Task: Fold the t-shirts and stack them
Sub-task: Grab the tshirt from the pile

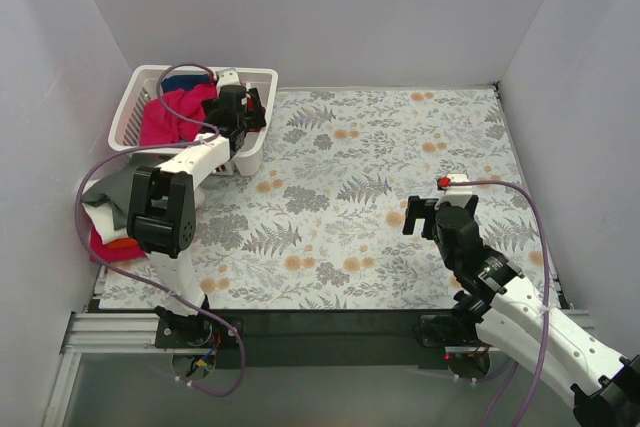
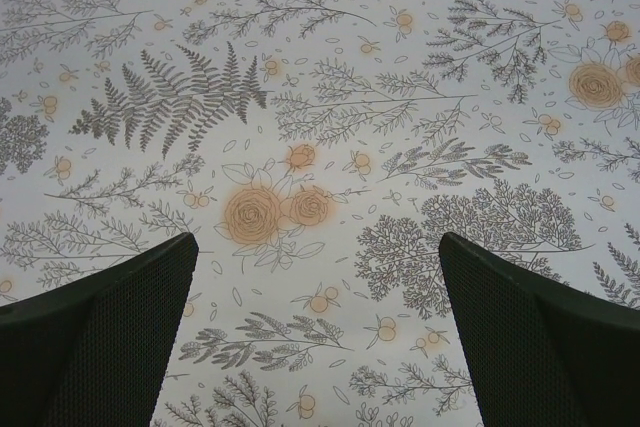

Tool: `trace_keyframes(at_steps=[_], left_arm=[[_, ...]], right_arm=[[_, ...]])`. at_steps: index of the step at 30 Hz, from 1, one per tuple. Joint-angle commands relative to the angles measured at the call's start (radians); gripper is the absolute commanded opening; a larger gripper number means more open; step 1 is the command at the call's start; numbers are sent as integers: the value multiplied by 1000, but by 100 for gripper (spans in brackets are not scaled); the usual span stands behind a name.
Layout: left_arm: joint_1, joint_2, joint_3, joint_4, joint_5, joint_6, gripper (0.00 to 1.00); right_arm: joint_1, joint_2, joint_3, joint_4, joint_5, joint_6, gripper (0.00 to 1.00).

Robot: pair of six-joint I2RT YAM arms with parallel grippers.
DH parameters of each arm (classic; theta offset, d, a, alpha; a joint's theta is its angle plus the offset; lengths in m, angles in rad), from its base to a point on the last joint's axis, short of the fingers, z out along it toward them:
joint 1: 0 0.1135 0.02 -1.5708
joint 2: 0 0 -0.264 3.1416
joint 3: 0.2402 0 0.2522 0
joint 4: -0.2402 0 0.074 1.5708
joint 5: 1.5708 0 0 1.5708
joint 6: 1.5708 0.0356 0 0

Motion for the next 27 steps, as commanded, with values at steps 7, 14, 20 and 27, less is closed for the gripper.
trace_keyframes(at_steps=[7,14,20,27], left_arm=[[12,33,54,11,-34,49,71],[17,62,70,-17,-52,66,58],[20,73,83,-29,-45,66,51],[22,53,111,-44,-55,47,0]], right_arm=[[4,47,17,59,3,9,98],[4,55,17,62,0,7,98],[4,50,15,62,-4,6,98],[4,32,7,62,-4,6,98]])
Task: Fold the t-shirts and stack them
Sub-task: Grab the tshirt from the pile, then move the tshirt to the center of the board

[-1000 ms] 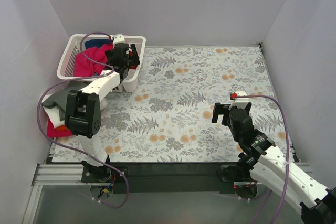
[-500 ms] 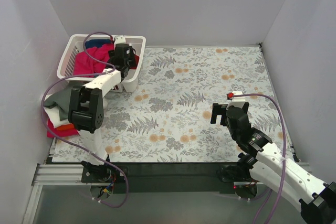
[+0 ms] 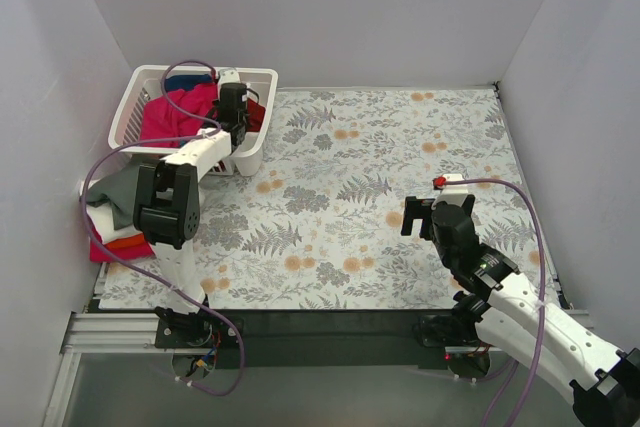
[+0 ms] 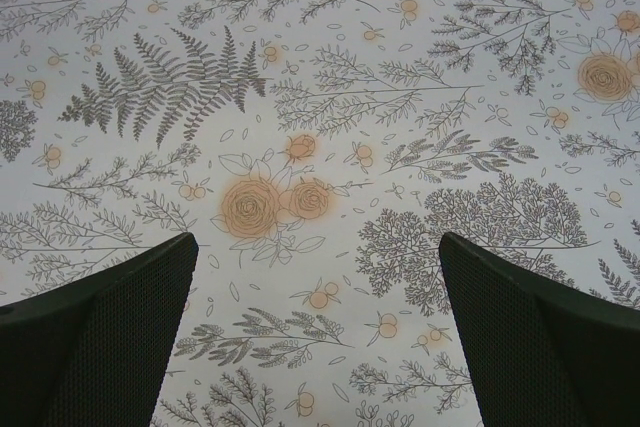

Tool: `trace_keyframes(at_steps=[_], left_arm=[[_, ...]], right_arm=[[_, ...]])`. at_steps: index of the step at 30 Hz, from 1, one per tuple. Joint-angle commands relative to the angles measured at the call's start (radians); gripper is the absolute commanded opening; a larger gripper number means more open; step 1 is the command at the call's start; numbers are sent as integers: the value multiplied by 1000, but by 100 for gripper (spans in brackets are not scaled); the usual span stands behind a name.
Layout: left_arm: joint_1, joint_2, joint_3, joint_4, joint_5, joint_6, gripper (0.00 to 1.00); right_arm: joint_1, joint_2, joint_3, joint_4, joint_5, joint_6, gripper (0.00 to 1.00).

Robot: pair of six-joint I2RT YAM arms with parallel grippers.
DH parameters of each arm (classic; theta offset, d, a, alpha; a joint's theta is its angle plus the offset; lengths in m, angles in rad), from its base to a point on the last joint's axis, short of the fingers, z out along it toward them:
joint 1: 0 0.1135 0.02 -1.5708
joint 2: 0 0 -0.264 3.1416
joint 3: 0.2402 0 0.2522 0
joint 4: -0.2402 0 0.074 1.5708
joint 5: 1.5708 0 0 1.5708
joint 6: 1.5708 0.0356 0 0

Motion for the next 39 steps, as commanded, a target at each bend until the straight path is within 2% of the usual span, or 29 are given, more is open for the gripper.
trace_keyframes(at_steps=[1,9,16,23,24,26,27,31,35,37,39], left_arm=[[6,-55,43,-11,-20,-4,0],[6,-159,129,-76,-17,8,0],[6,-276,221,-158,67,3,0],[4,-397,344,-208,406,-73,0],[4,-406,357,-202,534,-82,0],[3,-414,414,-185,646,-128,0],[3,-414,437,-180,749,-145,0],[-8,-394,560,-152,956,-210,0],[-11,-386,597,-30,1154,-325,0],[-14,-385,586,42,1278,-425,0],[-30,-399,524,145,1322,-484,0]], right_arm=[[4,-19,6,54,2,6,98],[4,-12,9,54,-15,5,98],[4,-13,7,54,-24,3,98],[3,-10,6,57,-35,2,98],[4,-13,6,57,-35,2,98],[4,-19,1,57,-32,2,98],[3,-27,1,57,-31,2,98],[4,-30,-2,57,-27,3,98],[4,-21,-3,57,-24,6,98],[4,-15,0,57,-18,8,98],[4,-16,1,57,-9,8,98]])
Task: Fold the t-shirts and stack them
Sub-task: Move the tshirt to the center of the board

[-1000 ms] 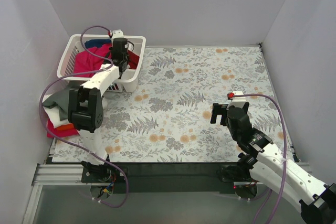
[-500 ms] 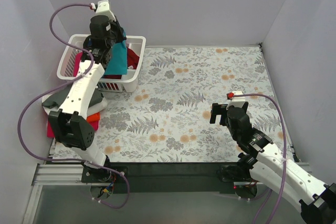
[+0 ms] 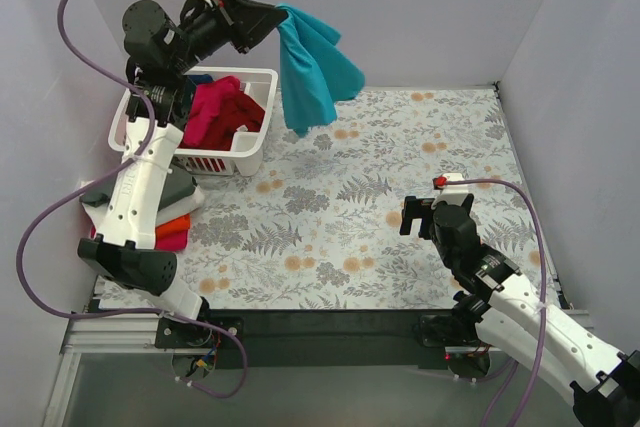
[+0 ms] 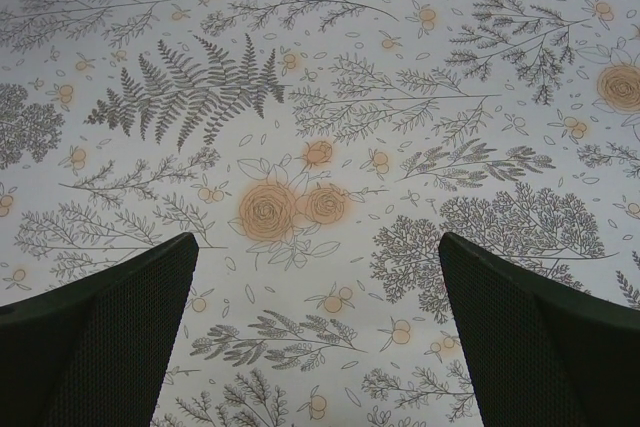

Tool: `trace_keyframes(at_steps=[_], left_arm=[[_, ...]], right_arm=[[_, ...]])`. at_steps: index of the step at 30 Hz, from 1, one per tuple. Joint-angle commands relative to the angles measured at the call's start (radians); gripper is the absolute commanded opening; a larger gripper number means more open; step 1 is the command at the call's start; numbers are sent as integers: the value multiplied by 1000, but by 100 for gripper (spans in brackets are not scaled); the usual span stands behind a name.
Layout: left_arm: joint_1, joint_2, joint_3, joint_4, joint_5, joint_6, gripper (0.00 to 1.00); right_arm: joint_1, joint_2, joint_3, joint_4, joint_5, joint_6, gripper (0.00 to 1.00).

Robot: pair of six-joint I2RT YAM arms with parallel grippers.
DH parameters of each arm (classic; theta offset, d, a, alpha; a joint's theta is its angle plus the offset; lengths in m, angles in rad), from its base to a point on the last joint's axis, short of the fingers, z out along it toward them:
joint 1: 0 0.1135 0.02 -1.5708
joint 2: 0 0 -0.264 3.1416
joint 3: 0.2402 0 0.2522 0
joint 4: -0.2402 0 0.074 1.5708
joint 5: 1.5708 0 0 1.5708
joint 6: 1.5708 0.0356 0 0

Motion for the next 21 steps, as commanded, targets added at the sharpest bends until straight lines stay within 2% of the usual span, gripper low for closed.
trace_keyframes(at_steps=[1,2,3,4,5,6,7,10,13,17,21], left_arm=[[-20,-46,-82,186,229,-187,0],[-28,-86,-126,238,215,-199,0],[-51,-106,-253,260,195,-202,0],[-66,-134,-313,281,177,-198,0],[-77,-178,-390,303,119,-172,0],[-97,-204,-530,307,73,-161,0],[-104,-223,-617,306,15,-150,18],[-117,-252,-850,285,-162,-114,51],[-131,-244,-993,232,-380,-54,56],[-206,-241,-1108,225,-516,6,56],[-345,-205,-1167,237,-634,44,56]], right_arm=[[4,-2,2,39,26,9,98],[4,-6,0,39,29,11,98],[4,-19,-1,39,31,12,98],[4,-25,-5,39,29,17,98],[4,-31,-5,38,26,19,98],[4,-43,-5,38,25,20,98],[4,-48,-1,33,18,23,98],[4,-66,5,13,9,28,97],[4,-72,8,1,8,29,97],[4,-42,18,7,0,39,96],[4,67,43,16,12,55,97]])
